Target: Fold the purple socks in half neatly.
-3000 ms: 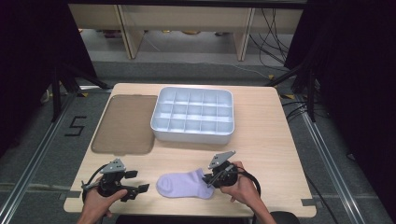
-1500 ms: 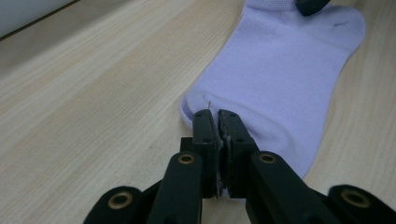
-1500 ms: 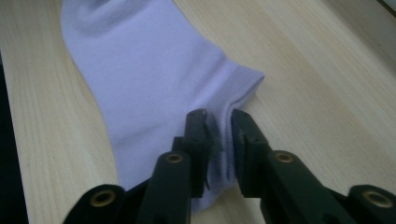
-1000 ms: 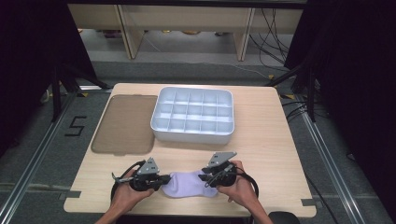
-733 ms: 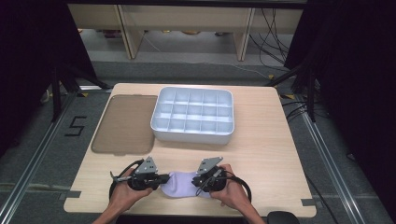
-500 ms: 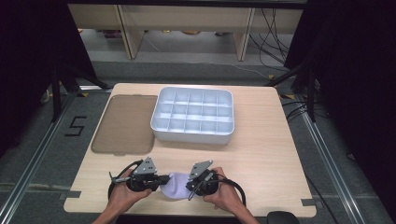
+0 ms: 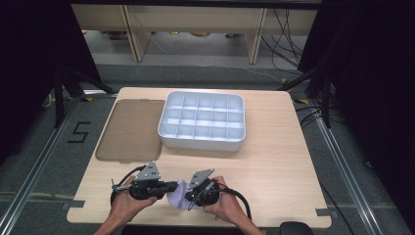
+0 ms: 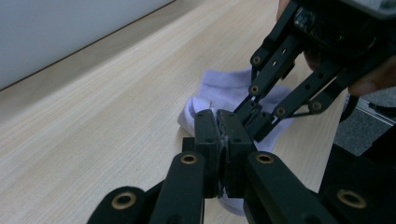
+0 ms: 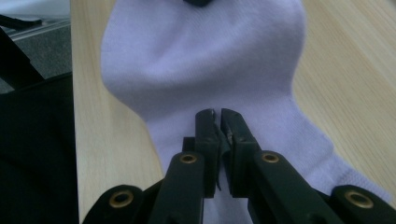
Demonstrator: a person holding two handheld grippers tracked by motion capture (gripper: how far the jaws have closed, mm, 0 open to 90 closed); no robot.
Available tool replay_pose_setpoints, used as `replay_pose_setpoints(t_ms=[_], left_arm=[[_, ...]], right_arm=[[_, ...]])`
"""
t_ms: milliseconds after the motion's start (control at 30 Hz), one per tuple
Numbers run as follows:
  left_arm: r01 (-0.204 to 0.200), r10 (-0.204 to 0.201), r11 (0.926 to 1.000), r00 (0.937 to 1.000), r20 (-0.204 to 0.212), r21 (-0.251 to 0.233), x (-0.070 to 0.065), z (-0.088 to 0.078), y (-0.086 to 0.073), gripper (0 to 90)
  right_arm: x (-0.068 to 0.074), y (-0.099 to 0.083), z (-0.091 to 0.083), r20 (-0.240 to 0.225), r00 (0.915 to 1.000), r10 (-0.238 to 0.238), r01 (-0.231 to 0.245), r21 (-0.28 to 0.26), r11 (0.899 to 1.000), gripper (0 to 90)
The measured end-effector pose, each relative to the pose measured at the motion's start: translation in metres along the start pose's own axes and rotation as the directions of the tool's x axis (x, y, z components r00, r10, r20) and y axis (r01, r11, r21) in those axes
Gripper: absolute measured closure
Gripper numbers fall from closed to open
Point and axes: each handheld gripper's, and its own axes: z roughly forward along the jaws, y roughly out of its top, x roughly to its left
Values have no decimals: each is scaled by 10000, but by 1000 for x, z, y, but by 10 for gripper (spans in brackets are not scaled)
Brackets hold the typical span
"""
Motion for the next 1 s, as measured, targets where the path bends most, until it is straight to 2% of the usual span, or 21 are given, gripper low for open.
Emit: replay_pose_setpoints(t_ms=[67,100,133,233,267,333,400,433,467,500,533,567,600,633,733,767,833,900,933,967,1000], left_arm=[[-55,55,10000,10000,26,-22,0,1,1,872],[45,-44,10000,10000,70,-74,0,2,1,872],[58,-58,10000,10000,-26,-9,-1,2,1,872],[1,-1,9998,10000,19,193,2,2,0,872],[190,-190,9998,9998,33,91,1,2,-1,872],[206,-206,9997,9998,20,151,3,1,-1,872],[203,-203,9998,9998,-19,80,3,0,-1,872],[33,-31,9997,10000,-74,250,4,-1,0,872],[187,-187,9998,9998,12,115,3,0,0,872],[77,-77,9998,10000,7,208,3,0,0,872],[220,-218,9995,9997,-57,237,3,0,0,872],[51,-50,9995,10000,-43,300,3,0,1,872],[191,-191,9998,9998,13,115,2,2,1,872],[76,-76,9997,10000,10,224,3,1,2,871],[179,-178,9997,9998,-51,187,0,3,4,871],[60,-61,9997,10000,22,238,1,3,4,871],[90,-89,9995,10000,-42,300,1,6,5,871],[79,-81,9996,9999,93,253,0,8,7,871],[233,-237,9994,9996,150,251,-1,9,8,871],[110,-114,9997,9997,200,229,-1,10,10,871],[156,-160,9996,9998,130,244,-3,12,12,871]], right_arm=[[1,3,3,-109,9999,-5,4,-86,10000,862],[2,4,3,-109,9999,16,-16,2,10000,862],[3,5,5,-175,9998,115,-116,-93,9999,861],[-1,5,2,-62,9999,-136,134,-191,9997,849],[-2,4,-1,-45,10000,77,-78,-293,9995,848],[-7,2,-10,219,9995,206,-194,-555,9983,848],[-12,0,-23,362,9978,557,-527,-793,9955,847],[-18,-3,-31,596,9964,596,-543,-870,9947,846],[-21,-5,-34,674,9954,680,-618,-893,9941,846],[-25,-8,-38,816,9943,691,-613,-949,9936,846],[-29,-11,-41,926,9927,772,-696,-836,9941,846],[-31,-14,-42,1010,9903,959,-886,-742,9933,846],[-33,-17,-41,1106,9882,1063,-982,-764,9922,845],[-35,-18,-41,1114,9874,1120,-1049,-673,9922,845],[-35,-18,-34,1137,9885,1001,-955,-455,9944,843],[-36,-18,-32,1185,9892,864,-838,-264,9961,843],[-36,-18,-28,1217,9886,885,-878,-109,9961,843],[-38,-18,-27,1126,9888,981,-970,-146,9952,843],[-39,-18,-28,1104,9890,982,-976,-116,9952,843],[-39,-18,-27,1102,9882,1068,-1056,-169,9943,843],[-39,-18,-27,1120,9882,1046,-1038,-123,9945,843]])
